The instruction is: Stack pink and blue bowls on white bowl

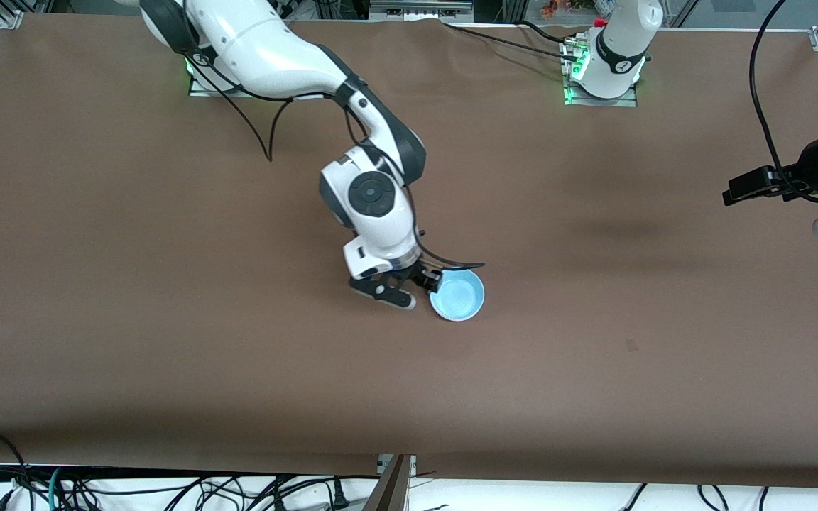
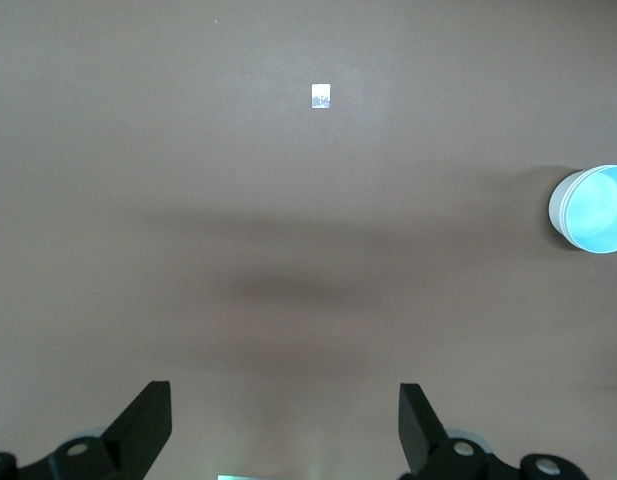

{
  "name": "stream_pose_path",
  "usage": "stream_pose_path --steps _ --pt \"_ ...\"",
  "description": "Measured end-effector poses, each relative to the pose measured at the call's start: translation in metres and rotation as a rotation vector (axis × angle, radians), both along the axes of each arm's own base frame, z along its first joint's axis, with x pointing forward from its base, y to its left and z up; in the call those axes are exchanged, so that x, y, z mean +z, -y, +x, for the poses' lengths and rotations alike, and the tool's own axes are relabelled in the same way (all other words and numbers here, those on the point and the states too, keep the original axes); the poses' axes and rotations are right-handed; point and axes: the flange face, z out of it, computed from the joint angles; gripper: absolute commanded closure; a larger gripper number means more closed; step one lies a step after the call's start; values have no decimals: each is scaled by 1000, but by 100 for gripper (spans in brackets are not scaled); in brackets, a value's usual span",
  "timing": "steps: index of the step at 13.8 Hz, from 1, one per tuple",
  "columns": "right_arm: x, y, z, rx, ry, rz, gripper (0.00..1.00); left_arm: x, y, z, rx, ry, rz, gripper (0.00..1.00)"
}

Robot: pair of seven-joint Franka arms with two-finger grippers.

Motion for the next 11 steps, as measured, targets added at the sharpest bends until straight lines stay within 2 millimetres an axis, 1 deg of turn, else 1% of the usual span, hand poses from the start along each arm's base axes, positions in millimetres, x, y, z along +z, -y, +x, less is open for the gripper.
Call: stream_pose_path --steps 1,3,5,6,8,10,11 --pt "19 23 11 8 -18 -26 0 0 0 0 0 0 0 0" --pt "59 84 34 57 -70 -72 0 -1 0 1 0 -2 0 0" --pt "106 149 46 228 -132 -110 0 0 1 2 -2 3 0 0" --pt "135 183 47 292 -166 -119 0 1 2 3 -4 7 0 0" --pt "193 244 36 362 -224 -119 0 2 4 4 -7 10 0 0" --pt "248 288 12 387 -248 -117 0 3 5 4 -10 12 -1 0" --pt "266 305 -4 394 -250 -115 0 3 5 4 -10 12 -1 0"
